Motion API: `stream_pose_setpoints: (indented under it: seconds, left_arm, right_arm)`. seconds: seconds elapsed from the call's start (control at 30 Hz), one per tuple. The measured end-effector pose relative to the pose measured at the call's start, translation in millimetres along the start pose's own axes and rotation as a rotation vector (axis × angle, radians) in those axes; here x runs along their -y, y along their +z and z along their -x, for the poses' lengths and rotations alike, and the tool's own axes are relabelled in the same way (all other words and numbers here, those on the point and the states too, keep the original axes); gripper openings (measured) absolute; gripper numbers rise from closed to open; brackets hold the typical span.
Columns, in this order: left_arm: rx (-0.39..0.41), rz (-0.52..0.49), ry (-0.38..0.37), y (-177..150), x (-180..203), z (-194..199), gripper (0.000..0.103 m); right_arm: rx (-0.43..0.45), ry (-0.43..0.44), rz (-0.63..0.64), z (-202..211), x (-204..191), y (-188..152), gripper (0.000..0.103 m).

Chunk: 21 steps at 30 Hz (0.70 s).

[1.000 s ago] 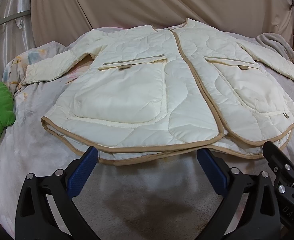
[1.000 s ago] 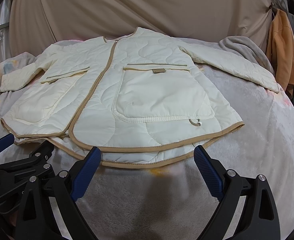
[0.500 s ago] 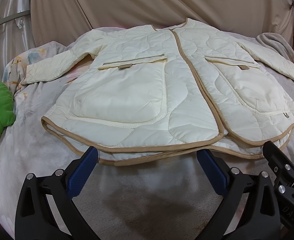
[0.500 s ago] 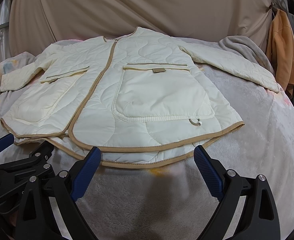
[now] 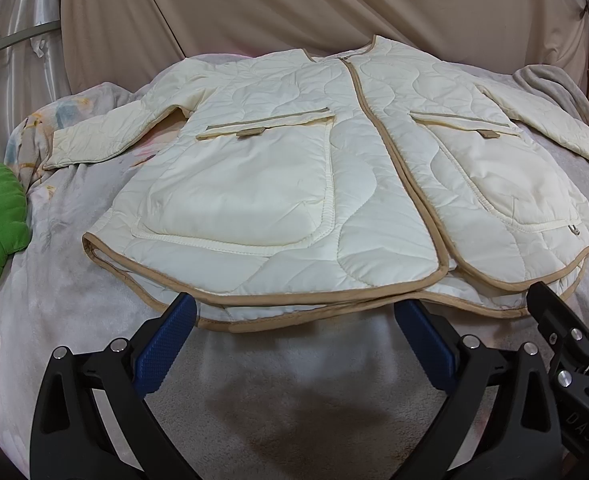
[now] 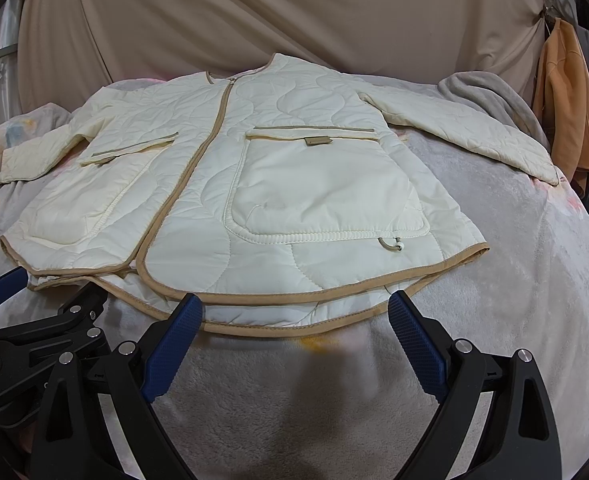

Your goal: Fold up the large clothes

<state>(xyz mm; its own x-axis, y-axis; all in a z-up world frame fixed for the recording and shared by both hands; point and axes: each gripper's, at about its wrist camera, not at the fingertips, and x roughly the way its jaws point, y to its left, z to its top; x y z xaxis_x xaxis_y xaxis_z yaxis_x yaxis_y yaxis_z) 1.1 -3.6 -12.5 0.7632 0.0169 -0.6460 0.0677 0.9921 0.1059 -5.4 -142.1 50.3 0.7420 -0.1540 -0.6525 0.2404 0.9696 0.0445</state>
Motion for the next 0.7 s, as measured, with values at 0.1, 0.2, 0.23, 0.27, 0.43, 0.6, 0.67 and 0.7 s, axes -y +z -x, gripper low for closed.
stream_pose_setpoints:
  seconds: [0.1, 0.2, 0.23, 0.27, 0.43, 0.6, 0.67, 0.7]
  left_arm:
    - [-0.001, 0.0, 0.0, -0.5, -0.1, -0.4, 0.097]
    - [-0.001, -0.001, 0.0, 0.2, 0.1, -0.2, 0.097]
    - [-0.001, -0.001, 0.001, -0.7, 0.0, -0.6, 0.097]
    - [-0.001, -0.001, 0.001, 0.2, 0.1, -0.3, 0.097]
    - [0.002, 0.0, -0.028, 0.6, -2.6, 3.2, 0.097]
    - [-0.024, 0.025, -0.146, 16.6, -30.4, 8.3, 0.098]
    - [-0.026, 0.047, -0.175, 27.8, -47.4, 7.4, 0.098]
    - [-0.013, 0.067, -0.171, 33.6, -56.6, 7.4, 0.098]
  right_arm:
    - [0.0, -0.001, 0.0, -0.5, 0.7, -0.3, 0.092]
    - [0.0, -0.001, 0.001, -0.4, 0.3, -0.1, 0.092]
    - [0.0, -0.001, 0.0, -0.2, 0.0, 0.1, 0.092]
    - [-0.001, -0.001, 0.001, 0.3, -0.6, 0.4, 0.092]
    - [-0.009, 0.046, -0.021, 0.7, 7.2, 1.4, 0.092]
    - [0.087, 0.016, -0.099, 21.1, 75.6, 38.5, 0.092]
    - [0.115, -0.031, -0.14, 18.7, 120.2, 59.0, 0.092]
    - [0.122, -0.051, -0.167, 14.8, 141.5, 67.5, 0.092]
